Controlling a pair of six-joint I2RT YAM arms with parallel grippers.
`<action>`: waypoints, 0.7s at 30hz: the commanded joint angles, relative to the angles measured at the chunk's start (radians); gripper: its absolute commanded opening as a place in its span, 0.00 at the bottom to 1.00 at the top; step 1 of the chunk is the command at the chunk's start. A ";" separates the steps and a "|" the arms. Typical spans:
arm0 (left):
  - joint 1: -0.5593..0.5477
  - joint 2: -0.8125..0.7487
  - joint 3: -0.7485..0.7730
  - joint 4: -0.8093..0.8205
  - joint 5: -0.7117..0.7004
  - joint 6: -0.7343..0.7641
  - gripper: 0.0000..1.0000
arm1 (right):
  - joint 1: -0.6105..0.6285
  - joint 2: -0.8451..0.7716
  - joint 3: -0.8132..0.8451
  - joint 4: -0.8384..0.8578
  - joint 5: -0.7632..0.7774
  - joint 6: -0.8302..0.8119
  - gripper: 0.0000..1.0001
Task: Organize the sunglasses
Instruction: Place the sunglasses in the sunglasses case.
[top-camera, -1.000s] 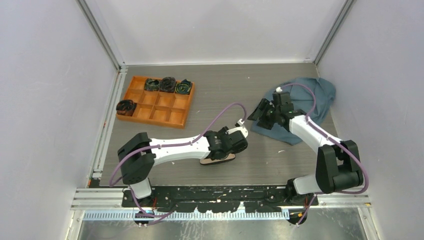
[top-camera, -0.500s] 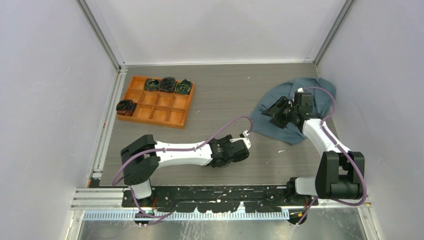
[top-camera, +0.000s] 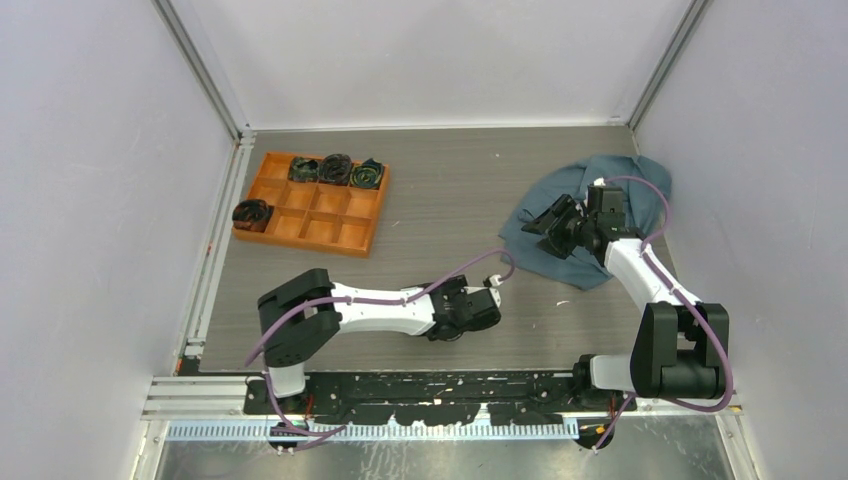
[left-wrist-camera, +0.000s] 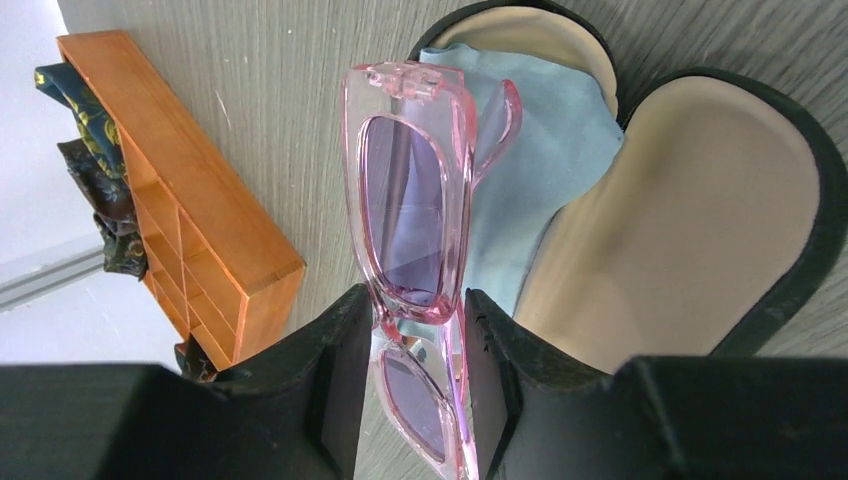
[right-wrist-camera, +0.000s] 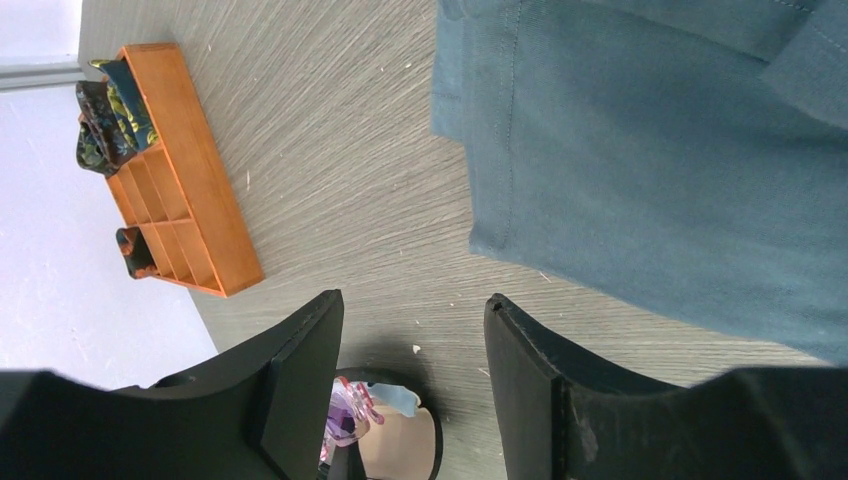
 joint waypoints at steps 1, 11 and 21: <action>-0.012 -0.006 0.003 0.033 -0.028 0.034 0.40 | -0.007 -0.031 0.000 0.026 -0.019 0.002 0.60; -0.013 0.045 0.014 0.043 -0.053 0.037 0.51 | -0.007 -0.035 -0.007 0.033 -0.023 0.010 0.60; -0.013 0.002 0.043 -0.003 -0.053 0.032 0.61 | -0.007 -0.041 -0.001 0.027 -0.028 0.010 0.60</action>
